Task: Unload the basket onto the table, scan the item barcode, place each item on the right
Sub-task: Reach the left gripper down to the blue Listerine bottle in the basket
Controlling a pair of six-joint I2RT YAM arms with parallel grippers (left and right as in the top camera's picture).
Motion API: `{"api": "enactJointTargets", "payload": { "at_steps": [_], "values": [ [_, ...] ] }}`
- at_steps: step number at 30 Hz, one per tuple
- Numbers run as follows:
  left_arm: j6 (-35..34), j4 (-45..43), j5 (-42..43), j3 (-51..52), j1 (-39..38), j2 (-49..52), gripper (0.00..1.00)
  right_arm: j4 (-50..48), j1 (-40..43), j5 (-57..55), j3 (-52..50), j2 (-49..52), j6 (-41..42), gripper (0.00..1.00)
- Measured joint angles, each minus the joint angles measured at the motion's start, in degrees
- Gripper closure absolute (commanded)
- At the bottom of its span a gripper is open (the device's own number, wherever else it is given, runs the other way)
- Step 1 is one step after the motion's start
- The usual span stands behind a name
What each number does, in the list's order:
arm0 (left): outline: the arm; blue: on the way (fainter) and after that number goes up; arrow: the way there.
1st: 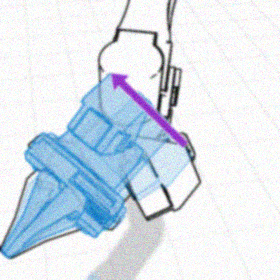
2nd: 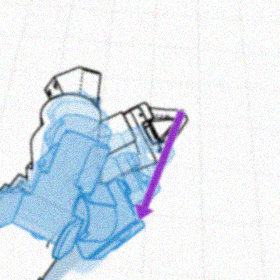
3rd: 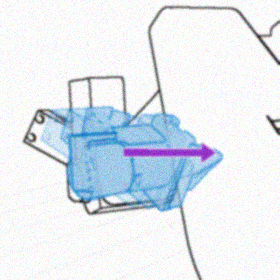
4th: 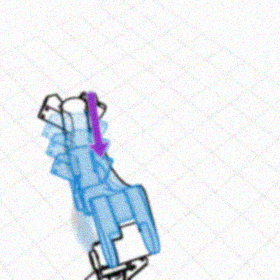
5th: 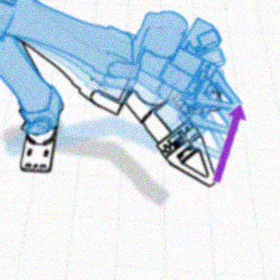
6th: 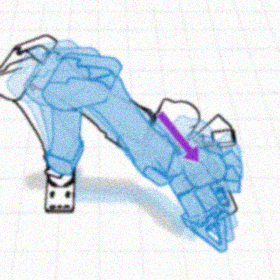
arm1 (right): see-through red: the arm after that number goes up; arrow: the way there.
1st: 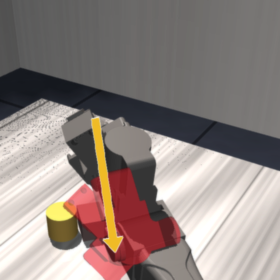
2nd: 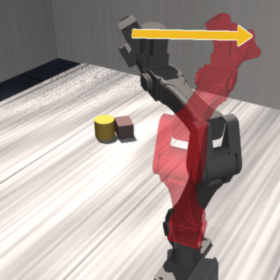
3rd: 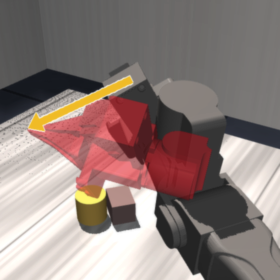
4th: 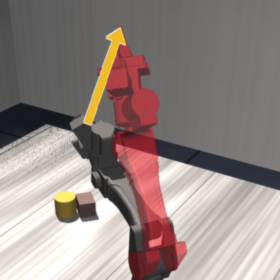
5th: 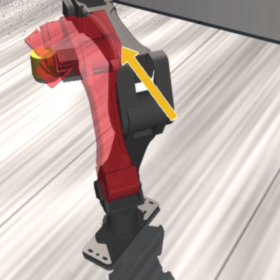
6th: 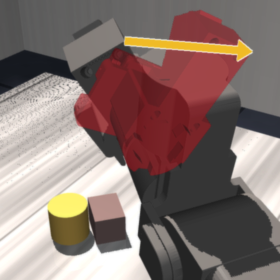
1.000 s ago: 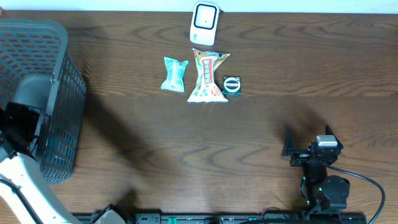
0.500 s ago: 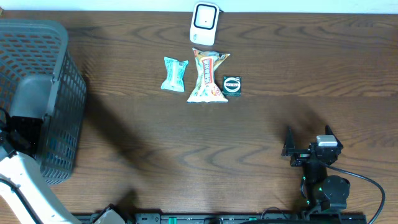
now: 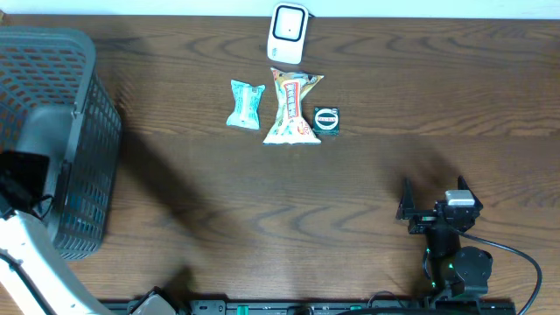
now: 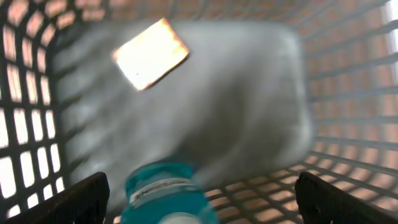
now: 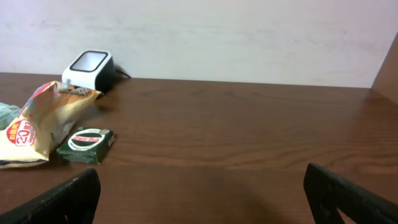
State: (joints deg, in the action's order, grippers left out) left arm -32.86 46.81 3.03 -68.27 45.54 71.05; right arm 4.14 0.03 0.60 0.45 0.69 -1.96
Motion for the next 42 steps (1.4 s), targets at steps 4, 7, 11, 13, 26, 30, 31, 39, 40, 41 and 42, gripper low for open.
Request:
{"api": "enactJointTargets", "payload": {
  "at_steps": [4, 7, 11, 13, 26, 30, 31, 39, 40, 41, 42],
  "values": [
    [3.4, 8.7, 0.5, -7.3, 0.0, 1.8, 0.05, 0.0, 0.0, 0.0, 0.0, 0.0, 0.0, 0.01],
    [5.9, 17.7, 0.9, -13.1, 0.0, 5.4, 0.00, 0.0, 0.0, 0.0, 0.0, 0.0, 0.0, 0.01],
    [7.3, 18.6, 4.9, -16.0, 0.0, 9.7, 0.00, 0.0, 0.0, 0.0, 0.0, 0.0, 0.0, 0.01],
    [7.6, 17.3, 7.8, -16.0, 0.0, 10.5, 0.00, 0.0, 0.0, 0.0, 0.0, 0.0, 0.0, 0.01],
    [0.7, 23.6, 13.6, -16.4, 0.1, 14.5, 0.01, 0.0, 0.0, 0.0, 0.0, 0.0, 0.0, 0.01],
    [-0.1, 24.2, 12.0, -16.4, 0.1, 19.1, 0.00, 0.0, 0.0, 0.0, 0.0, 0.0, 0.0, 0.01],
    [-0.2, 24.2, 11.4, -16.4, 0.1, 19.8, 0.00, 0.0, 0.0, 0.0, 0.0, 0.0, 0.0, 0.01],
    [-0.5, 24.8, 8.6, -16.4, 0.1, 20.2, 0.12, 0.0, 0.0, 0.0, 0.0, 0.0, 0.0, 0.01],
    [-0.6, 25.2, 8.5, -16.4, 0.1, 20.2, 0.15, 0.0, 0.0, 0.0, 0.0, 0.0, 0.0, 0.01],
    [-0.7, 25.3, 8.4, -16.4, 0.1, 20.2, 0.16, 0.0, 0.0, 0.0, 0.0, 0.0, 0.0, 0.01],
    [-0.6, 25.4, 8.4, -16.4, 0.1, 20.2, 0.19, 0.0, 0.0, 0.0, 0.0, 0.0, 0.0, 0.01]
  ]
}}
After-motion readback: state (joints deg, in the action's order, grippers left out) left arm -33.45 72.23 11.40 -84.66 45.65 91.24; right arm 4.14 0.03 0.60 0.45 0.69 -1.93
